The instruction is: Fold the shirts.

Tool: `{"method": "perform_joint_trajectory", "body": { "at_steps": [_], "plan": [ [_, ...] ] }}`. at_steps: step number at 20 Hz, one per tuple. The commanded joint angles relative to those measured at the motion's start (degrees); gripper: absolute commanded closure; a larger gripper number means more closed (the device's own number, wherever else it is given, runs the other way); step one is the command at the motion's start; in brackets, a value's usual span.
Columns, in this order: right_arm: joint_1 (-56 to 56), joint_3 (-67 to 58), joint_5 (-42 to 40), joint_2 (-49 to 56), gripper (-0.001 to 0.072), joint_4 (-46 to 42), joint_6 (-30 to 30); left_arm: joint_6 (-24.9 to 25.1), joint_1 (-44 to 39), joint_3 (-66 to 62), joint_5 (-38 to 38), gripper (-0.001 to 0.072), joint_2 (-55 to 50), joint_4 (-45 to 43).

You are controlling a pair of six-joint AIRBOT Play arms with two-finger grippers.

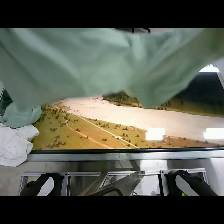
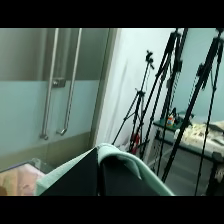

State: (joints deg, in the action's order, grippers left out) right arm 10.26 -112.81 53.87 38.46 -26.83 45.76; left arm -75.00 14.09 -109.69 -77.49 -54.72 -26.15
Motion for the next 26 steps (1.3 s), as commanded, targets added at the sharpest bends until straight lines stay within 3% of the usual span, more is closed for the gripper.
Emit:
{"method": "perform_joint_trajectory", "body": {
  "at_steps": [1, 6, 9, 12, 15, 16, 17, 18, 19, 22, 26],
  "plan": [
    [0.0, -2.5, 3.5, 4.2, 0.0687, -0.5, 0.9, 0.7, 1.4, 11.9, -0.6, 0.0695, 5.7, -0.9],
    [-1.4, 0.7, 13.1, 20.5, 0.0687, 0.0, 3.1, 7.6, -5.3, 35.4, 2.2, 0.0695, 1.0, -2.9],
    [-5.6, 4.1, 12.1, 33.7, 0.0687, -3.3, 3.1, 12.7, -9.2, 45.4, 12.4, 0.0695, -8.4, -8.5],
    [-9.6, 4.4, 7.7, 47.9, 0.0687, -10.2, 4.4, 17.3, -9.9, 50.0, 22.1, 0.0695, -20.5, -9.3],
    [-10.4, 4.4, 6.2, 57.5, 0.0679, -10.5, 6.7, 19.6, -8.7, 47.1, 23.4, 0.0694, -33.3, -9.2],
    [-10.4, 4.4, 6.5, 59.1, 0.0628, -10.5, 7.7, 19.6, -8.2, 45.1, 22.6, 0.069, -36.5, -8.7],
    [-10.3, 4.4, 7.1, 59.4, 0.0494, -10.5, 7.9, 19.6, -7.2, 42.4, 21.0, 0.0496, -39.4, -8.2],
    [-10.0, 4.3, 8.4, 59.1, 0.0423, -10.5, 7.9, 19.5, -6.5, 39.5, 18.9, 0.0056, -41.4, -8.3],
    [-9.4, 4.3, 10.3, 58.0, 0.0413, -10.8, 7.9, 18.5, -5.6, 36.1, 15.7, 0.0022, -43.1, -8.3],
    [-6.2, 4.3, 19.1, 52.8, 0.0412, -17.6, 13.6, 14.4, -1.5, 27.4, 5.2, 0.0023, -44.5, -10.4],
    [-0.8, 6.1, 31.8, 46.8, 0.0413, -29.0, 21.2, 7.8, 3.8, 29.2, -1.5, 0.0023, -39.7, -26.7]
  ]
}}
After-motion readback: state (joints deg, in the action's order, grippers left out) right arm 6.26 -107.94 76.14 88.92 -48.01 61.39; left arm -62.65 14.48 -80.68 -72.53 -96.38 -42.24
